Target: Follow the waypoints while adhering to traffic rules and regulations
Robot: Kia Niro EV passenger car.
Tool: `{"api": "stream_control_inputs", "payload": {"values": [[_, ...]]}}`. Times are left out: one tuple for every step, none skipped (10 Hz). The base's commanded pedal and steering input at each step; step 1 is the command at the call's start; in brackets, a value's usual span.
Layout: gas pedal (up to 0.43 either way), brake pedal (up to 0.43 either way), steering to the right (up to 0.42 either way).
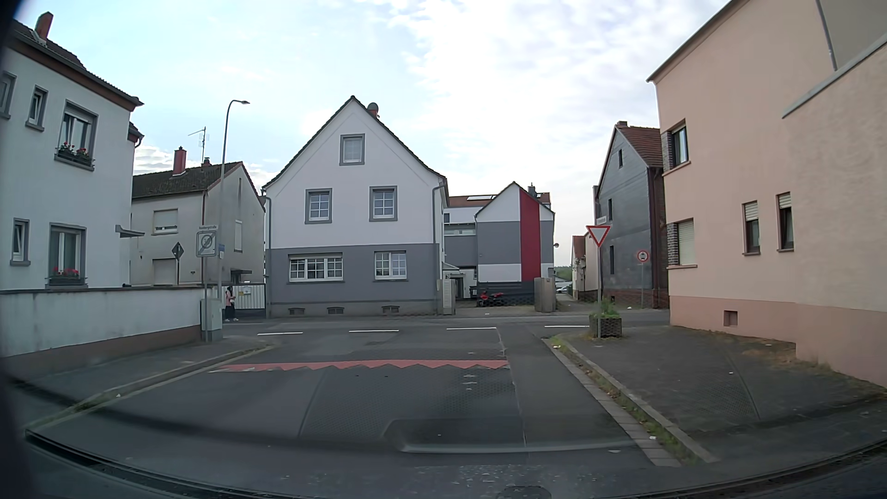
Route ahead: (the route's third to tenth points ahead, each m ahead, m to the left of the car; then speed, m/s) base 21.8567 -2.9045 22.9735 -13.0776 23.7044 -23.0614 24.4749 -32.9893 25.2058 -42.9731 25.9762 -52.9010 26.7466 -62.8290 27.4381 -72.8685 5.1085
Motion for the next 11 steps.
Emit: {"api": "stream_control_inputs", "payload": {"values": [[0.000, 0.030, 0.010], [0.000, 0.037, 0.010], [0.000, 0.055, 0.009], [0.000, 0.073, 0.009], [0.000, 0.079, 0.010], [0.000, 0.091, 0.009], [0.000, 0.098, 0.009], [0.000, 0.110, 0.009], [0.000, 0.116, 0.009], [0.000, 0.134, 0.010], [0.000, 0.140, 0.010]]}}
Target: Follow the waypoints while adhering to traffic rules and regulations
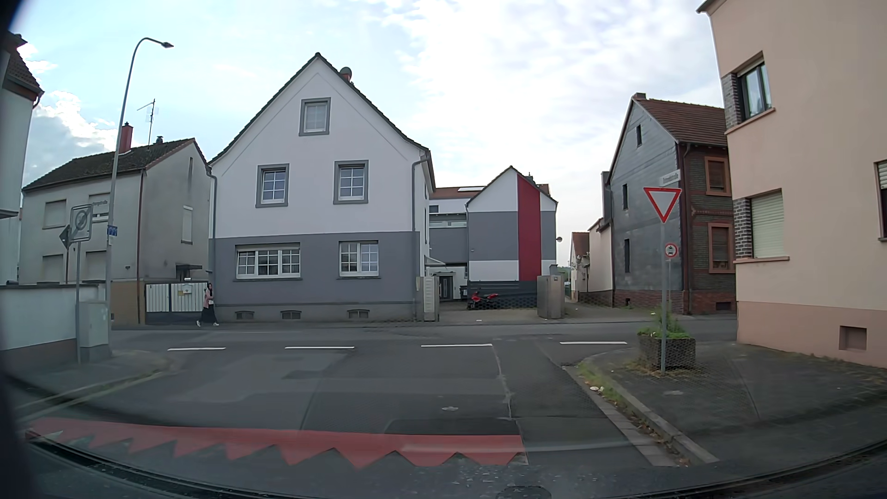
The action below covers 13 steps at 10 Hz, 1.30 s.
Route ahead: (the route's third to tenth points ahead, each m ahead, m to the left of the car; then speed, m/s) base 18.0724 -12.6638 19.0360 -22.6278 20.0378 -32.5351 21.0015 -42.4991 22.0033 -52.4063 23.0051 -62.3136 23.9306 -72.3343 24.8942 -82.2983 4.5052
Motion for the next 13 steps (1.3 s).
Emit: {"api": "stream_control_inputs", "payload": {"values": [[0.000, 0.146, 0.009], [0.000, 0.152, 0.009], [0.000, 0.165, 0.009], [0.000, 0.165, 0.010], [0.000, 0.177, 0.010], [0.000, 0.183, 0.010], [0.000, 0.195, 0.010], [0.000, 0.201, 0.010], [0.000, 0.201, 0.010], [0.000, 0.201, 0.011], [0.000, 0.207, 0.011], [0.000, 0.207, 0.010], [0.000, 0.213, 0.011]]}}
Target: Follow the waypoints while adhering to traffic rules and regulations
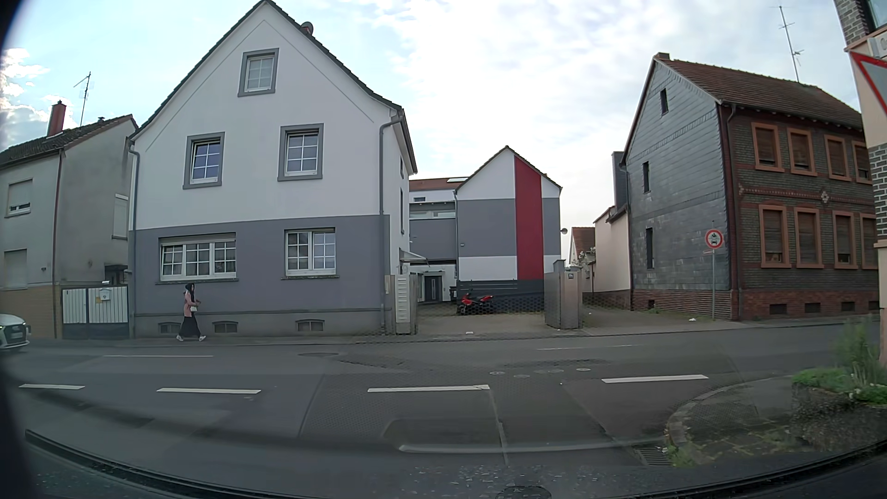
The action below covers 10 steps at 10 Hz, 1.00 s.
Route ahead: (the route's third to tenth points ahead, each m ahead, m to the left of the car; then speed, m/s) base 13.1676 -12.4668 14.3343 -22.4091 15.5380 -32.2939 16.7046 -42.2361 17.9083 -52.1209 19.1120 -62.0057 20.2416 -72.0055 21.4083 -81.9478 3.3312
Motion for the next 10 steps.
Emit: {"api": "stream_control_inputs", "payload": {"values": [[0.000, 0.220, 0.014], [0.000, 0.220, 0.016], [0.000, 0.226, 0.020], [0.000, 0.226, 0.022], [0.000, 0.226, 0.025], [0.000, 0.226, 0.033], [0.000, 0.226, 0.043], [0.000, 0.232, 0.058], [0.000, 0.232, 0.068], [0.000, 0.232, 0.077]]}}
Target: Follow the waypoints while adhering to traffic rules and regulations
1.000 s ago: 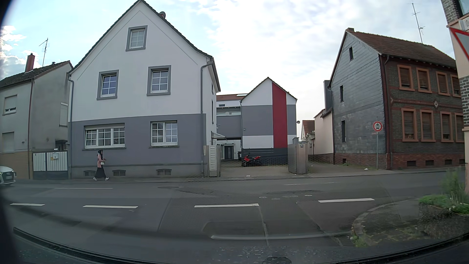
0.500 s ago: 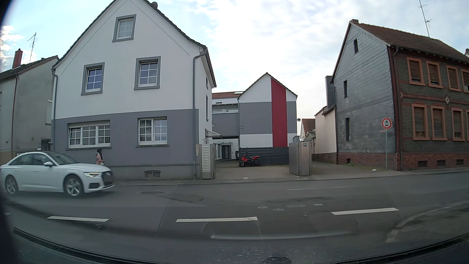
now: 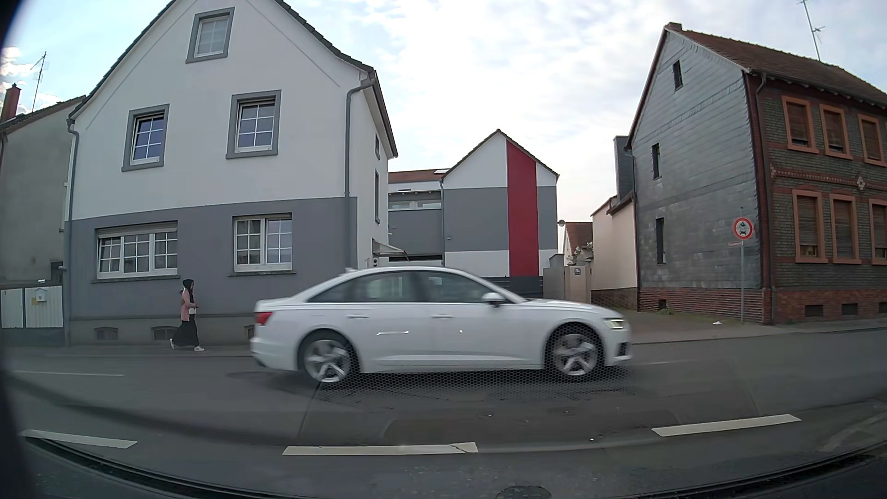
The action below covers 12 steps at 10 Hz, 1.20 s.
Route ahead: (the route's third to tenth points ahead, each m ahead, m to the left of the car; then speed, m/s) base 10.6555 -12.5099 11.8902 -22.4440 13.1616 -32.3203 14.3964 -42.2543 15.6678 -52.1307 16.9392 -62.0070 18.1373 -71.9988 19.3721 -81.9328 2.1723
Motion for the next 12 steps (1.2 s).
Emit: {"api": "stream_control_inputs", "payload": {"values": [[0.000, 0.226, 0.090], [0.000, 0.226, 0.106], [0.000, 0.226, 0.118], [0.000, 0.232, 0.134], [0.000, 0.226, 0.150], [0.000, 0.220, 0.167], [0.000, 0.213, 0.182], [0.000, 0.201, 0.195], [0.000, 0.183, 0.210], [0.000, 0.177, 0.223], [0.000, 0.171, 0.236], [0.000, 0.159, 0.246]]}}
